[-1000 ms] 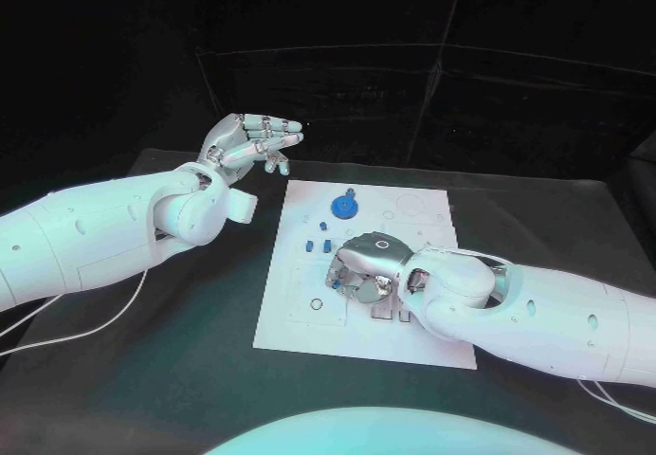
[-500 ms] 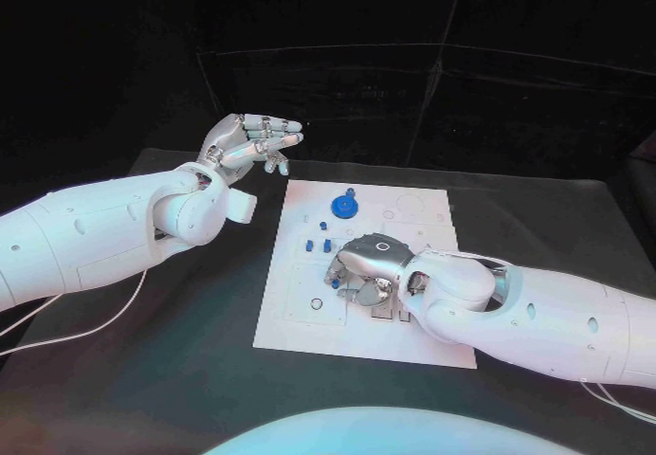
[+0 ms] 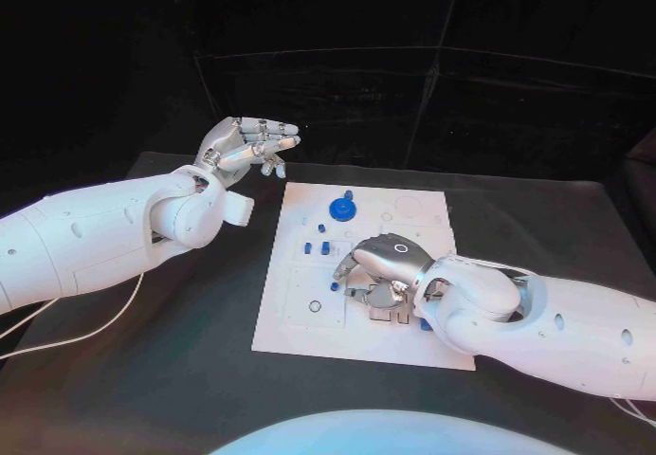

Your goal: Assemble the parts on the task board

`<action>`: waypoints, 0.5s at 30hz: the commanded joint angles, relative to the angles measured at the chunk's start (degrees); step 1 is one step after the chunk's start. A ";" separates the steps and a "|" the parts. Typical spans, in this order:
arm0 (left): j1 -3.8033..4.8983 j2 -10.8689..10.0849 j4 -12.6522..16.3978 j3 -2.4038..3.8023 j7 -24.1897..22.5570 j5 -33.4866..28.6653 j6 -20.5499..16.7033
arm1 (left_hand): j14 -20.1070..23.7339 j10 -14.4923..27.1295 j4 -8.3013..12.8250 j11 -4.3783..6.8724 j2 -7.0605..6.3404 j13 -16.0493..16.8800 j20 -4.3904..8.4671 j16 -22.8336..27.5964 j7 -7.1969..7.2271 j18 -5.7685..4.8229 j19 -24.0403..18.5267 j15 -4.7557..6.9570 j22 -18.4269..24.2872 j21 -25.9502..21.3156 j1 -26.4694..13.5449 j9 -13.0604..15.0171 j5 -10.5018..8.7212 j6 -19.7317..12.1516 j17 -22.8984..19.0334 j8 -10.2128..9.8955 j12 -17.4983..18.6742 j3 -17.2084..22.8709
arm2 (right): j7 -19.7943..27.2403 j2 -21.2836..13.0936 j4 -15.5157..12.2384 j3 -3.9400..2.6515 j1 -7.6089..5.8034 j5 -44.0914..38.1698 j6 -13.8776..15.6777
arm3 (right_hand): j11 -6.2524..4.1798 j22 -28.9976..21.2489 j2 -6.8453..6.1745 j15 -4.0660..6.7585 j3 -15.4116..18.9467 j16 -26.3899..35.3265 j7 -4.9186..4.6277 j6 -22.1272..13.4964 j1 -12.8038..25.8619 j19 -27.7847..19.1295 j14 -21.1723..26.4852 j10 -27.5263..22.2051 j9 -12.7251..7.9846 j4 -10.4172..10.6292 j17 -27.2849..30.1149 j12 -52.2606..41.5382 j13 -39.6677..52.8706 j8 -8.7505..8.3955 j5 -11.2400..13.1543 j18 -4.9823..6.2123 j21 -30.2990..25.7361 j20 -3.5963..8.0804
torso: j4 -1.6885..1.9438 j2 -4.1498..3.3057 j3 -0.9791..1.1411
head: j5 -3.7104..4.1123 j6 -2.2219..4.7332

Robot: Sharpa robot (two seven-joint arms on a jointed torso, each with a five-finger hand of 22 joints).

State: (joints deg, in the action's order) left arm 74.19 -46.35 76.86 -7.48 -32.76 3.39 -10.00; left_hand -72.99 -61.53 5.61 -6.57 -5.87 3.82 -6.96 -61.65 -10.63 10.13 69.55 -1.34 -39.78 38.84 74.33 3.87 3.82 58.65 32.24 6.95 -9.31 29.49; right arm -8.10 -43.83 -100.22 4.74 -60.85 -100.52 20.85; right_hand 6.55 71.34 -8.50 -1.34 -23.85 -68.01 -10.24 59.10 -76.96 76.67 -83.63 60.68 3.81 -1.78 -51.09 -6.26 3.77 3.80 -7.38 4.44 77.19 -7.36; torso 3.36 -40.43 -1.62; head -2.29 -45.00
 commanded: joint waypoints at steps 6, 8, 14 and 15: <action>0.03 0.06 -0.21 0.04 -0.10 -0.27 0.92 | 0.41 0.14 -0.05 -0.17 0.54 -0.06 0.07 0.26 -0.22 0.36 -0.42 -0.02 0.10 -0.36 -0.12 -0.09 0.09 -0.03 -0.12 0.00 -0.38 -0.47 | -1.33 -4.78 -3.23 -1.96 -1.92 4.20 1.32 | -0.24 -0.08 -0.49 0.10 0.86 0.14 0.52 -0.62 0.08 -0.24 0.16 -0.03 0.02 0.16 0.24 -0.72 0.05 -0.18 -0.13 0.41 -0.26 -0.01 | 0.06 0.01 -0.03 | 1.06 0.93; -0.02 0.08 -0.22 0.03 -0.07 -0.27 1.04 | 0.41 0.14 -0.05 -0.17 0.54 -0.06 0.07 0.26 -0.22 0.36 -0.42 -0.02 0.10 -0.36 -0.12 -0.09 0.09 -0.03 -0.12 0.00 -0.38 -0.47 | -2.26 -6.19 -3.38 -2.26 -2.98 4.60 -0.05 | -0.41 -0.17 -0.73 0.19 1.46 0.27 0.76 -1.14 0.24 -0.28 0.20 -0.47 0.00 0.40 0.54 -0.96 0.02 -0.21 -0.02 0.43 -0.36 0.09 | 0.00 0.00 0.00 | 1.41 1.18; -0.09 0.23 -0.22 -0.02 0.00 -0.27 1.28 | 0.42 0.14 -0.05 -0.17 0.56 -0.06 0.06 0.26 -0.22 0.36 -0.42 -0.02 0.11 -0.37 -0.12 -0.08 0.09 -0.03 -0.14 0.00 -0.39 -0.47 | -4.69 -9.42 -2.87 -2.60 -4.88 4.55 -4.31 | -0.68 -0.96 -1.23 0.47 4.97 1.03 1.36 -3.46 -0.21 -0.69 0.37 -2.43 0.03 1.16 2.05 -2.19 0.05 -0.16 -0.13 0.58 -1.09 0.37 | 0.07 -0.05 -0.12 | 2.09 1.61; -0.10 0.26 -0.23 -0.03 0.02 -0.27 1.31 | 0.43 0.13 -0.04 -0.17 0.57 -0.06 0.06 0.27 -0.22 0.36 -0.42 -0.02 0.12 -0.38 -0.11 -0.08 0.09 -0.02 -0.16 0.01 -0.40 -0.48 | -4.99 -9.78 -2.72 -2.62 -5.02 4.31 -4.95 | -0.68 -1.19 -1.30 0.47 5.54 1.23 1.44 -3.68 -0.29 -0.84 0.43 -2.71 0.03 1.28 2.41 -2.33 0.04 -0.18 -0.16 0.63 -1.28 0.38 | 0.07 -0.05 -0.14 | 2.11 1.62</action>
State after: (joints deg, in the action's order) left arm 74.03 -46.18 76.61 -7.56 -32.62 3.37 -9.61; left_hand -73.00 -61.53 5.44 -6.57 -5.87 3.82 -6.96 -61.65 -10.63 10.13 69.55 -1.34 -39.73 38.84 74.33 3.87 3.82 58.65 32.17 6.95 -9.31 29.33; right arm -10.80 -53.55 -102.94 2.11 -65.77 -96.79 19.34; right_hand 5.86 70.24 -9.33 -1.12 -18.62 -66.93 -8.79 55.71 -77.17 76.28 -83.41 58.27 3.82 -0.54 -48.83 -8.36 3.77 3.79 -7.37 4.43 76.03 -6.96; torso 3.37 -40.44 -1.69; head -0.32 -43.49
